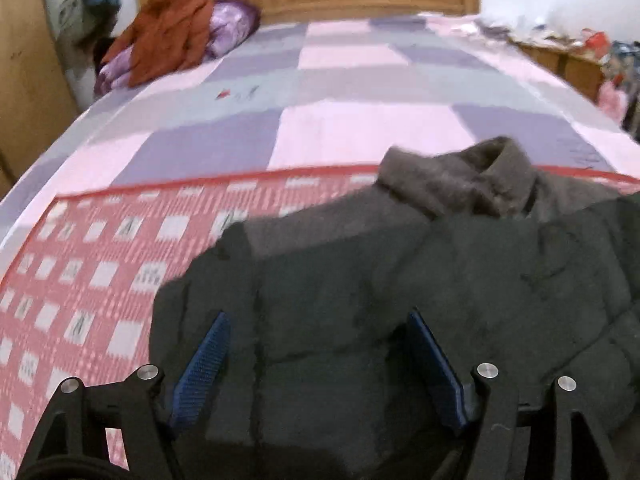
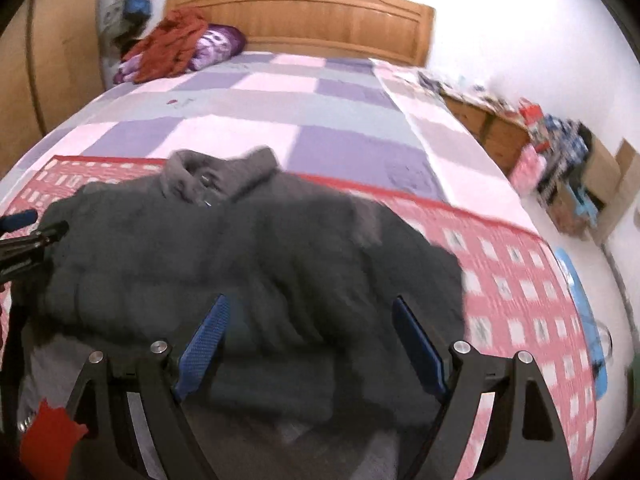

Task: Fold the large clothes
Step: 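Smooth the folded sleeves flat with both tools near the collar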

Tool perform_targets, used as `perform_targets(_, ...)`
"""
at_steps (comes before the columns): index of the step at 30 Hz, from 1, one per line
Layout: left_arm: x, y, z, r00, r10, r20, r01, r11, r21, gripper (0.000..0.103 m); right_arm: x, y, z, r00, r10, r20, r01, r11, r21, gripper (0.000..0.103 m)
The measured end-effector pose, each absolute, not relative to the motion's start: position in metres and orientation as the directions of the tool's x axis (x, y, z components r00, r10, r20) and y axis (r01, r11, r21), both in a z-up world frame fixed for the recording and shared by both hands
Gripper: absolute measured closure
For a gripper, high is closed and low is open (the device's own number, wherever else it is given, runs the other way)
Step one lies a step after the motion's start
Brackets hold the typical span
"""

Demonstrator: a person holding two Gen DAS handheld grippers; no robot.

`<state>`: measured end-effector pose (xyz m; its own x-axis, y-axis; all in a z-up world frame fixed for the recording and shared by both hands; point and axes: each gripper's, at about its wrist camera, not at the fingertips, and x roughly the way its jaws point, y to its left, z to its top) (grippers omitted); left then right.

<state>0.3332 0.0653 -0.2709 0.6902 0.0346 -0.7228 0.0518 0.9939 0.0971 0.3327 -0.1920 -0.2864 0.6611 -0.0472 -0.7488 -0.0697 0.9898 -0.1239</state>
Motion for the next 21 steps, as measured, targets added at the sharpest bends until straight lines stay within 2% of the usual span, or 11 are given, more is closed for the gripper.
perform_targets(4, 0.351, 0.068, -0.3, 0.621, 0.056, -0.781, 0.071, 0.989, 0.128, 0.025, 0.36, -0.156, -0.304, 0.674, -0.058, -0.737, -0.164, 0.96, -0.226, 0.017)
perform_targets(6, 0.357, 0.077, -0.315, 0.588, 0.039, -0.808, 0.063, 0.994, 0.094, 0.021, 0.387, -0.176, -0.342, 0.575, -0.243, -0.782, -0.086, 0.932, -0.352, 0.017)
perform_targets(7, 0.359, 0.086, -0.321, 0.583, 0.01, -0.813, 0.053, 0.997, 0.05, 0.015, 0.395, -0.199, -0.357, 0.502, -0.229, -0.834, -0.04, 0.957, -0.286, 0.014)
perform_targets(8, 0.362, 0.09, -0.326, 0.577, -0.004, -0.816, 0.05, 0.998, 0.03, 0.011, 0.401, -0.229, -0.372, 0.431, -0.111, -0.896, 0.022, 0.993, -0.112, 0.012)
perform_targets(9, 0.362, 0.091, -0.329, 0.575, -0.017, -0.818, 0.058, 0.998, 0.02, 0.011, 0.402, -0.244, -0.378, 0.42, -0.042, -0.907, 0.052, 0.998, -0.022, 0.012)
perform_targets(12, 0.36, 0.088, -0.332, 0.592, -0.017, -0.806, 0.081, 0.996, 0.039, 0.009, 0.395, -0.221, -0.377, 0.495, -0.14, -0.857, -0.052, 0.98, -0.19, 0.012)
perform_targets(17, 0.354, 0.092, -0.311, 0.589, -0.039, -0.807, 0.102, 0.994, 0.027, 0.013, 0.399, -0.223, -0.374, 0.506, -0.114, -0.855, -0.024, 0.989, -0.146, 0.012)
perform_targets(20, 0.341, 0.101, -0.286, 0.652, -0.062, -0.756, 0.128, 0.991, 0.029, 0.013, 0.388, -0.221, -0.353, 0.539, -0.142, -0.83, -0.018, 0.983, -0.181, 0.012)
perform_targets(21, 0.337, 0.105, -0.276, 0.678, -0.079, -0.731, 0.134, 0.991, 0.016, 0.013, 0.38, -0.215, -0.339, 0.591, -0.17, -0.789, -0.01, 0.976, -0.217, 0.012)
